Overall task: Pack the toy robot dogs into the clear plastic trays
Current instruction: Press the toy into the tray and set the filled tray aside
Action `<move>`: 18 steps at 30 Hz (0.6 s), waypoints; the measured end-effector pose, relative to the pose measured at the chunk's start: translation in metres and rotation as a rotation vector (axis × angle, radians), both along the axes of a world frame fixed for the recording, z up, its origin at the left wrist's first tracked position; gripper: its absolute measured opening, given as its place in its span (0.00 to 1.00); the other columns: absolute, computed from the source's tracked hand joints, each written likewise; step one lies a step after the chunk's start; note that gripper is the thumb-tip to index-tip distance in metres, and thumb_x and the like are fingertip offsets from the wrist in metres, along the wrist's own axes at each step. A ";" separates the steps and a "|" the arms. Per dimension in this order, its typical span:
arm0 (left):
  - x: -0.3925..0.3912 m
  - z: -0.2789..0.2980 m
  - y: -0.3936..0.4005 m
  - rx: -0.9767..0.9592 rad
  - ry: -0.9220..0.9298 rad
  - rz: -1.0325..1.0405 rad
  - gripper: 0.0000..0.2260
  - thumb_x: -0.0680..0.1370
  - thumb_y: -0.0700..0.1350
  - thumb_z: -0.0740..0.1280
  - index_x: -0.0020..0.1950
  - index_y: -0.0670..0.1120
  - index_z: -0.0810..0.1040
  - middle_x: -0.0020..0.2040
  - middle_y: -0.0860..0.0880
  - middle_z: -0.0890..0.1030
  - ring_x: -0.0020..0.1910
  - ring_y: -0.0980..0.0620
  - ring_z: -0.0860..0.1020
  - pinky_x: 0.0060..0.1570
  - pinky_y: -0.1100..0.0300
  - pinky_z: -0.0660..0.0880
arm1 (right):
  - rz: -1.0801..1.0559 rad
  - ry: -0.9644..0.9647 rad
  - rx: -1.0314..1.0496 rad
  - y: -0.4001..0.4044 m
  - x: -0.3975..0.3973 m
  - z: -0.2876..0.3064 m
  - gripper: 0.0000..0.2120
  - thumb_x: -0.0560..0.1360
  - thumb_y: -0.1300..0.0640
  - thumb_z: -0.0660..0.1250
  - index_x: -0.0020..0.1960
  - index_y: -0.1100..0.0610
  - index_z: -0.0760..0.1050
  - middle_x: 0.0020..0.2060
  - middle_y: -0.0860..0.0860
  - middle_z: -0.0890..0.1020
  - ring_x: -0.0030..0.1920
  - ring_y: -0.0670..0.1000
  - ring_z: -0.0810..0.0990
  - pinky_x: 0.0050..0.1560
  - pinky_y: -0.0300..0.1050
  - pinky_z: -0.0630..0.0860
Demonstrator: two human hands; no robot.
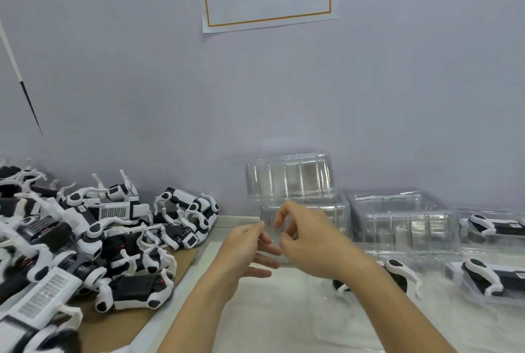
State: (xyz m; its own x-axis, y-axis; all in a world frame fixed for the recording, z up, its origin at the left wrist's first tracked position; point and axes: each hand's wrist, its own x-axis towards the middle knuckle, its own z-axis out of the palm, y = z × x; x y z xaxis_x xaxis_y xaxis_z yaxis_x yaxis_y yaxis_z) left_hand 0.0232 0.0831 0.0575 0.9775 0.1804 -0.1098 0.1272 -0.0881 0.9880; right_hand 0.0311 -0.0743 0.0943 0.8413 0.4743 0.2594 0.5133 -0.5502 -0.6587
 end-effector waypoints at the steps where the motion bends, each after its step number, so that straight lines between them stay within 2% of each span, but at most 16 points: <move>1: 0.001 -0.002 0.002 0.021 -0.005 0.039 0.11 0.81 0.47 0.59 0.44 0.43 0.74 0.36 0.47 0.85 0.34 0.48 0.84 0.34 0.56 0.78 | 0.016 0.017 0.012 0.004 -0.001 -0.003 0.08 0.76 0.59 0.60 0.50 0.47 0.70 0.41 0.47 0.80 0.34 0.42 0.77 0.31 0.32 0.72; 3: 0.002 -0.005 0.006 0.034 -0.001 0.099 0.07 0.78 0.43 0.60 0.43 0.44 0.76 0.34 0.49 0.84 0.31 0.51 0.82 0.35 0.56 0.79 | 0.070 0.090 0.004 0.012 -0.004 -0.010 0.09 0.77 0.59 0.61 0.52 0.47 0.67 0.44 0.48 0.80 0.42 0.44 0.79 0.36 0.33 0.74; 5: 0.003 -0.008 0.007 0.050 0.013 0.115 0.06 0.76 0.43 0.61 0.43 0.45 0.77 0.38 0.47 0.85 0.31 0.52 0.81 0.39 0.55 0.79 | 0.110 0.161 -0.057 0.016 -0.005 -0.018 0.09 0.77 0.58 0.62 0.54 0.48 0.67 0.48 0.47 0.80 0.47 0.47 0.79 0.41 0.36 0.74; 8: 0.003 -0.011 0.007 0.081 0.043 0.111 0.07 0.76 0.43 0.61 0.43 0.45 0.78 0.44 0.45 0.86 0.35 0.50 0.82 0.41 0.55 0.78 | 0.091 0.194 -0.203 0.014 -0.002 -0.022 0.10 0.77 0.55 0.62 0.58 0.49 0.68 0.51 0.47 0.77 0.47 0.47 0.76 0.44 0.40 0.73; 11: 0.004 -0.013 0.007 0.099 0.048 0.112 0.06 0.78 0.43 0.61 0.46 0.45 0.78 0.40 0.47 0.86 0.36 0.50 0.82 0.41 0.55 0.77 | 0.027 0.245 -0.284 0.004 0.003 -0.019 0.09 0.78 0.52 0.63 0.57 0.47 0.69 0.53 0.48 0.76 0.47 0.48 0.77 0.43 0.40 0.73; 15: 0.003 -0.014 0.007 0.118 0.054 0.106 0.07 0.79 0.44 0.61 0.47 0.45 0.78 0.42 0.47 0.87 0.35 0.50 0.82 0.42 0.56 0.77 | -0.077 0.250 -0.422 -0.017 0.008 -0.009 0.10 0.79 0.47 0.63 0.59 0.46 0.73 0.56 0.45 0.76 0.54 0.48 0.76 0.49 0.42 0.71; 18: 0.002 -0.014 0.007 0.128 0.060 0.094 0.07 0.79 0.44 0.61 0.47 0.45 0.78 0.42 0.48 0.87 0.36 0.51 0.82 0.41 0.56 0.77 | -0.135 0.297 -0.496 -0.037 0.012 -0.001 0.11 0.79 0.46 0.62 0.59 0.48 0.74 0.54 0.46 0.80 0.51 0.48 0.78 0.47 0.40 0.74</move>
State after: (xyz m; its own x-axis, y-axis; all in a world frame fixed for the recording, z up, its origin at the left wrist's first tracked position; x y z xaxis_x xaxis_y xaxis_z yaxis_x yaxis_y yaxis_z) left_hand 0.0254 0.0902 0.0434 0.9480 0.2868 -0.1382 0.1996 -0.1975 0.9598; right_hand 0.0435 -0.1109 0.0930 0.9053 0.3622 -0.2220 0.2500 -0.8767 -0.4110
